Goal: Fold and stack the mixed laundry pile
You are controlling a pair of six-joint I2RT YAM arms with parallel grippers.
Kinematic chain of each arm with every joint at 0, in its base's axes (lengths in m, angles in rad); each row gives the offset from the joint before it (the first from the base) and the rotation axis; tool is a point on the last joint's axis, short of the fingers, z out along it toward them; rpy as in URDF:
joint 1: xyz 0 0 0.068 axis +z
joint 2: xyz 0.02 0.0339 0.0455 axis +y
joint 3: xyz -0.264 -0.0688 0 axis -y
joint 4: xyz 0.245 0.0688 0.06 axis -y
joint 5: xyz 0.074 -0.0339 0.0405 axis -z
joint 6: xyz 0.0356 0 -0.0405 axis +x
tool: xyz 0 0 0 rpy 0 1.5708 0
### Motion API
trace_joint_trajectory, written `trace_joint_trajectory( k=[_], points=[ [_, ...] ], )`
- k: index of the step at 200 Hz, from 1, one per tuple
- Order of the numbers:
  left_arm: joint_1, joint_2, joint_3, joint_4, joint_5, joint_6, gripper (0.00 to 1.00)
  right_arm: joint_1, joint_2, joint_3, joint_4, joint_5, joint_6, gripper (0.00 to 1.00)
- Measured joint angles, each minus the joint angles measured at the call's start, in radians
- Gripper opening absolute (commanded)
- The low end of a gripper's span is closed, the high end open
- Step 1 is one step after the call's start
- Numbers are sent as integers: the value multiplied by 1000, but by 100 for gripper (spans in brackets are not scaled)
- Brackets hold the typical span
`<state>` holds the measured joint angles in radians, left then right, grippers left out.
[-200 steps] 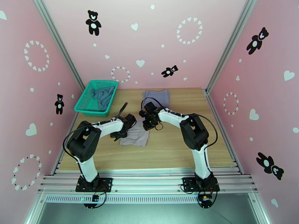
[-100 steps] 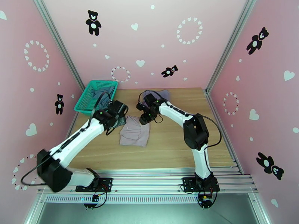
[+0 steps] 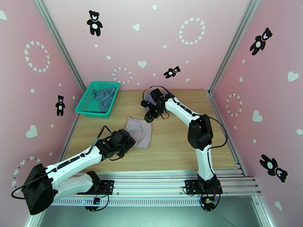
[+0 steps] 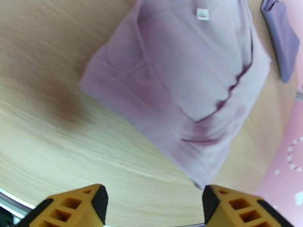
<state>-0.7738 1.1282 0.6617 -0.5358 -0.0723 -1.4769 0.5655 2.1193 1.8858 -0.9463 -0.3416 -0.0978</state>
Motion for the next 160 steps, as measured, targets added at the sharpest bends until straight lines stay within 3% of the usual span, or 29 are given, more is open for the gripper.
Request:
trace_joint_trajectory(
  k=[64, 122, 160],
  points=[
    [-2, 280, 67, 117, -7, -159, 73, 0, -34, -125, 38, -4, -8, 67],
    [-2, 413, 132, 128, -14, -215, 78, 0, -93, -158, 64, -11, -18, 68],
    [5, 506, 216, 81, -5, -215, 66, 0, -120, -163, 75, -11, -18, 68]
  ],
)
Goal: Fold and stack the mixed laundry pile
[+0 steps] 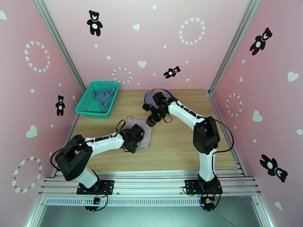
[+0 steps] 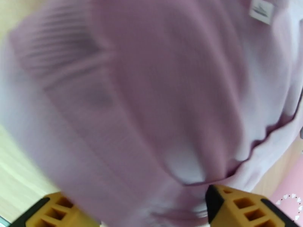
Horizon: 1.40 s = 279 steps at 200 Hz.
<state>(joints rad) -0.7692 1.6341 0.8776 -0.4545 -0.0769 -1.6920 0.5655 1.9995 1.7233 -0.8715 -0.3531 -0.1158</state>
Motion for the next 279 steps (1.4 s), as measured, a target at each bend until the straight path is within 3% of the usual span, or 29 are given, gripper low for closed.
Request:
trace_joint_trajectory(
  k=[52, 88, 126, 200, 279],
  points=[
    [64, 79, 68, -73, 94, 64, 35, 0, -14, -19, 7, 0, 0, 68],
    [103, 129, 130, -110, 129, 183, 0, 0, -14, -21, 11, -2, 1, 70],
    [119, 156, 156, -137, 157, 368, 0, 0, 42, 53, 7, -18, -16, 83],
    [117, 144, 126, -121, 168, 646, 0, 0, 335, 240, -5, -52, -53, 83],
    [92, 82, 26, -7, 121, 752, 0, 5, 381, 257, -5, -24, -40, 81]
  ],
)
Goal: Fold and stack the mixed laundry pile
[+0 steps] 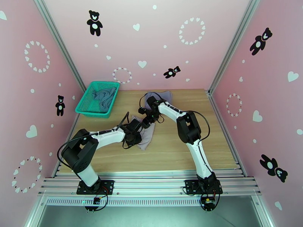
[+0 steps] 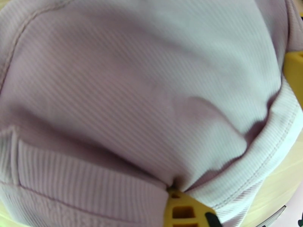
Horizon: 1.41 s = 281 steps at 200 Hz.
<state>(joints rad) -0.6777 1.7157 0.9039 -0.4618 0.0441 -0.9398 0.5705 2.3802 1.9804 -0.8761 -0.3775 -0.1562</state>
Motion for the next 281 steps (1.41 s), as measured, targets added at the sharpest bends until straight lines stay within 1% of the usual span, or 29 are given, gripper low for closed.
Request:
trace_joint_trajectory(
  k=[49, 115, 160, 203, 219, 239, 247, 256, 263, 268, 269, 281],
  points=[
    [-2, -19, -32, 41, -9, 14, 0, 3, -5, 0, -5, 6, 1, 84],
    [-6, -28, -47, 57, -18, 20, 0, 2, -60, 0, -20, -2, 11, 83],
    [-6, -38, -63, 78, -19, 20, 0, 2, -49, 21, -29, 4, 19, 79],
    [-7, -39, -64, 79, -22, 20, 0, 4, 41, 63, -26, 35, 19, 72],
    [-8, -40, -66, 81, -23, 20, 0, 6, 43, 76, -32, 42, 27, 63],
    [-10, -40, -66, 81, -27, 20, 0, 15, 49, 76, -27, 66, 27, 48],
    [-10, -40, -67, 81, -27, 20, 0, 18, 50, 76, -22, 72, 24, 40],
    [-11, -40, -66, 81, -30, 20, 0, 23, 50, 69, -17, 72, 15, 29],
    [-12, -40, -66, 81, -32, 20, 0, 28, 50, 66, -16, 66, 17, 15],
    [-13, -40, -66, 81, -33, 19, 0, 32, 50, 63, -16, 60, 25, 1],
    [-12, -40, -66, 81, -33, 19, 0, 34, 50, 62, -15, 58, 18, 0],
    [-13, -40, -66, 81, -35, 19, 0, 45, 45, 57, -8, 47, 31, 0]
  ],
)
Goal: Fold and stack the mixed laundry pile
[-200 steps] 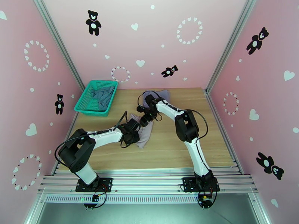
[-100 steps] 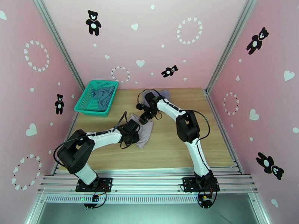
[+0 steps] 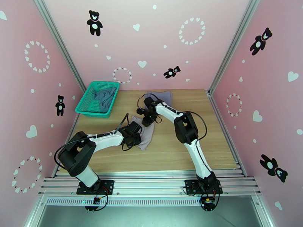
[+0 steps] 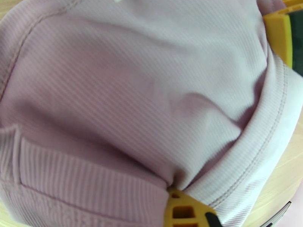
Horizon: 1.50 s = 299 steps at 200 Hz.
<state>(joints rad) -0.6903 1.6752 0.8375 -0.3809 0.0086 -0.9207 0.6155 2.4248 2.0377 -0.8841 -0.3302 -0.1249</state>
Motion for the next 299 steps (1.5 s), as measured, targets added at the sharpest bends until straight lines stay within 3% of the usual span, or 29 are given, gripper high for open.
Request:
trace_joint_trajectory(
  k=[43, 92, 127, 157, 190, 242, 255, 278, 299],
  points=[
    [-9, 12, 44, -62, -40, -23, 0, 19, -22, -29, 23, 3, 21, 0],
    [31, 52, 223, -415, -251, 10, 0, -6, -108, -65, -11, 61, 138, 0],
    [100, 84, 487, -522, -325, 125, 0, -32, -249, -69, 10, 141, 247, 0],
    [119, 200, 782, -547, -366, 262, 0, -56, -332, -62, 66, 241, 327, 0],
    [135, 414, 1145, -562, -357, 388, 0, -101, -326, -14, 111, 322, 399, 0],
    [174, 908, 1970, -614, -261, 529, 0, -204, -242, 112, 190, 407, 492, 0],
    [192, 948, 1994, -589, -209, 539, 0, -228, -197, 146, 204, 413, 518, 0],
    [238, 953, 1858, -514, -109, 540, 0, -264, -82, 227, 209, 413, 557, 0],
    [275, 1001, 1836, -483, -19, 539, 0, -280, 8, 262, 209, 415, 584, 0]
  ],
)
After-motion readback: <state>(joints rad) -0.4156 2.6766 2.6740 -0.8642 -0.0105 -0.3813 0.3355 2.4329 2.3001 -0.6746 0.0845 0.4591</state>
